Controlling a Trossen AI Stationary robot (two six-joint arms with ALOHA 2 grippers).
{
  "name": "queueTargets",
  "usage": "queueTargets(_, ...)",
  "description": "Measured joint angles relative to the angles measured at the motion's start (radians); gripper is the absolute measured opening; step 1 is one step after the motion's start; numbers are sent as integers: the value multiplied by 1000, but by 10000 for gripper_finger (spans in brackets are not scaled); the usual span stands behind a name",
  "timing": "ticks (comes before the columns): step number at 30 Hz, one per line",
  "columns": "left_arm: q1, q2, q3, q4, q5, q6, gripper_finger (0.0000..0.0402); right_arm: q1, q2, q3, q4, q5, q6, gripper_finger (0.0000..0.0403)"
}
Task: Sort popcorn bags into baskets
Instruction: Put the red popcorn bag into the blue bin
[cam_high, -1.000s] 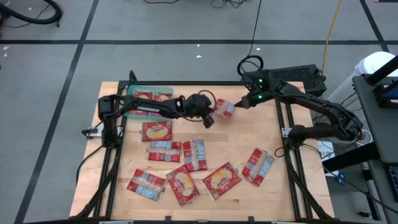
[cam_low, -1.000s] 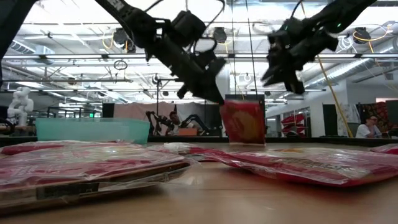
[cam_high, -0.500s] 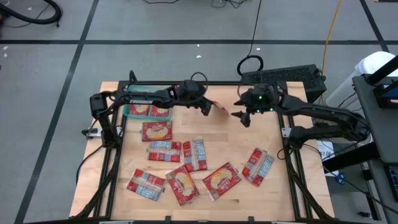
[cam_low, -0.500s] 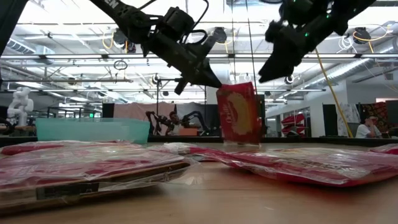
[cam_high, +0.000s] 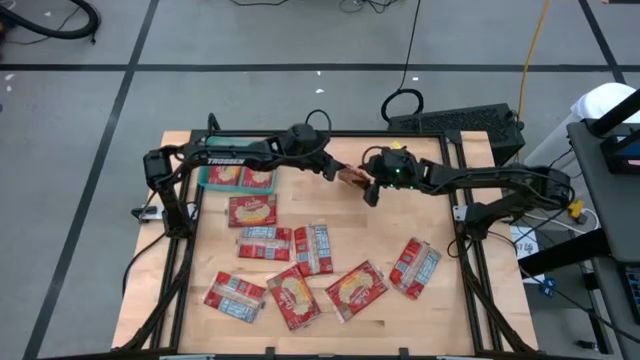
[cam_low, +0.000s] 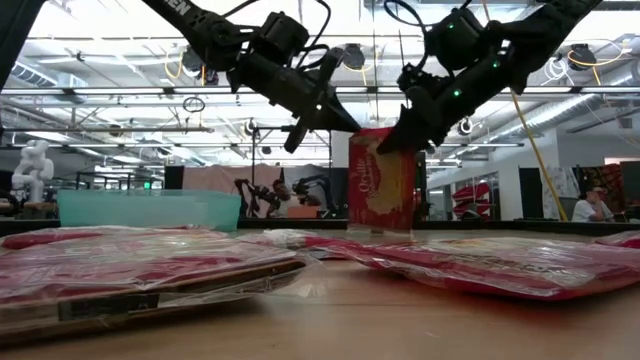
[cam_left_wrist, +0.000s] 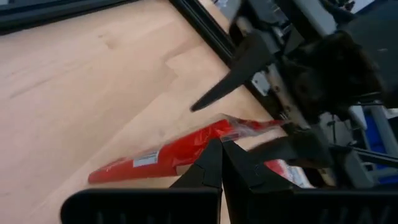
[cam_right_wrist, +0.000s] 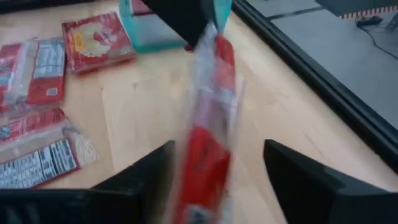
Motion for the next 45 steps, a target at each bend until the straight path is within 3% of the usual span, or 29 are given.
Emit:
queueTargets(7,-5,-45,0,10,-5,-10,0,-5,-13,0,-11,-17,32,68)
queueTargets(10,-6,-81,0,16,-3,69,5,-18,-54,0,-4,-35,27,14)
queueTargets(13,-15,-149,0,-26,-18,194,31,-37,-106,0,-24,-38,69,20)
queueTargets(16,-23,-223,3,-76,-102,276,70,-68,-168,0,-35,-63,156,22)
queueTargets(22,22,-329,2,-290,-155,210,141,-139,-283,1,-31,-249,371,6)
queueTargets(26,57,-363,-2,-460,-123,171,155,-177,-333,1,-28,-360,567,16)
queueTargets(32,71,-413,-1,-549,-109,114,156,-195,-331,2,-19,-499,792,17)
queueTargets(34,80,-415,1,-526,-38,63,158,-189,-316,2,0,-531,845,13)
queueTargets(37,126,-412,0,-528,185,6,173,-168,-296,2,58,-518,910,13)
queueTargets(39,143,-412,0,-529,279,0,193,-156,-280,2,99,-494,941,15)
queueTargets(45,179,-412,0,-529,350,31,264,-122,-223,2,206,-470,993,17)
